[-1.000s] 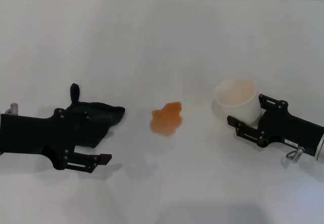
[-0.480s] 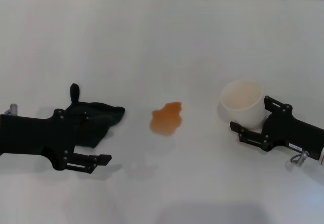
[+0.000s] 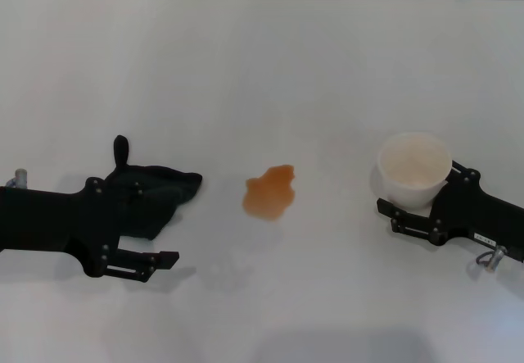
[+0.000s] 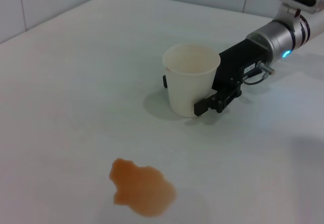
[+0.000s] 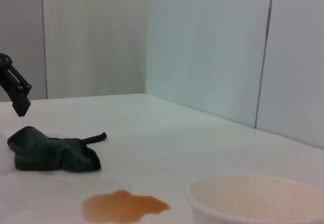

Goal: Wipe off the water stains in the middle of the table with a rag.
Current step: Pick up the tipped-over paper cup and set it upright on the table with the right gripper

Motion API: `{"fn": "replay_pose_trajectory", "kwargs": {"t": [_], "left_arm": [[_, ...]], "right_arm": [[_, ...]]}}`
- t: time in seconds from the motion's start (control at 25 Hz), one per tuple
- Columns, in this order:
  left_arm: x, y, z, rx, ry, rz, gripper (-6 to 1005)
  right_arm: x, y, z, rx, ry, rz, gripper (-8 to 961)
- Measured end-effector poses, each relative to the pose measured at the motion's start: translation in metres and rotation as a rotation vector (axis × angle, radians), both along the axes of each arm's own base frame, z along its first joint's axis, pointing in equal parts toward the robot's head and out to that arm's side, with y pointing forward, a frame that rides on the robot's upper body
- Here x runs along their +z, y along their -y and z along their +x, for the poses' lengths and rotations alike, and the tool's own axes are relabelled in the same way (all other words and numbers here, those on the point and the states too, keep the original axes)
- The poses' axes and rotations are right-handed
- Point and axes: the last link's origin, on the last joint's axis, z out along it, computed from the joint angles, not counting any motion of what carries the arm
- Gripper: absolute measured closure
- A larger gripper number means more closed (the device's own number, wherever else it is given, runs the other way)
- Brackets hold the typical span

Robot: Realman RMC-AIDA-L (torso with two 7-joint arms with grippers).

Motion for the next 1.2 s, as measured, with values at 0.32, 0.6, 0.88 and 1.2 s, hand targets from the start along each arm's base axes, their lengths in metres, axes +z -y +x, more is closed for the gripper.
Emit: {"fn": "replay_pose_trajectory", "kwargs": {"t": [0.32,0.6,0.88,1.2], "left_arm": [[0.0,0.0,0.0,-0.001,-0.001,0.0,156],[0.0,0.0,0.0,-0.002,-0.001,0.0,156],[0.001,0.0,-0.002,0.003,-0.006,0.005,156],[0.001,0.0,-0.003,0.003,-0.006,0.006,157]], "right_arm": [[0.004,0.003,0.003,0.002,-0.004,0.005,79],[0.006,0.004,0.007,-0.009,0.007,0.002,79],[0.013,0.012,0.014,-0.01,0.018,-0.018,79],[0.016,0.016,0.017,-0.022,0.02,-0.071,78]]}}
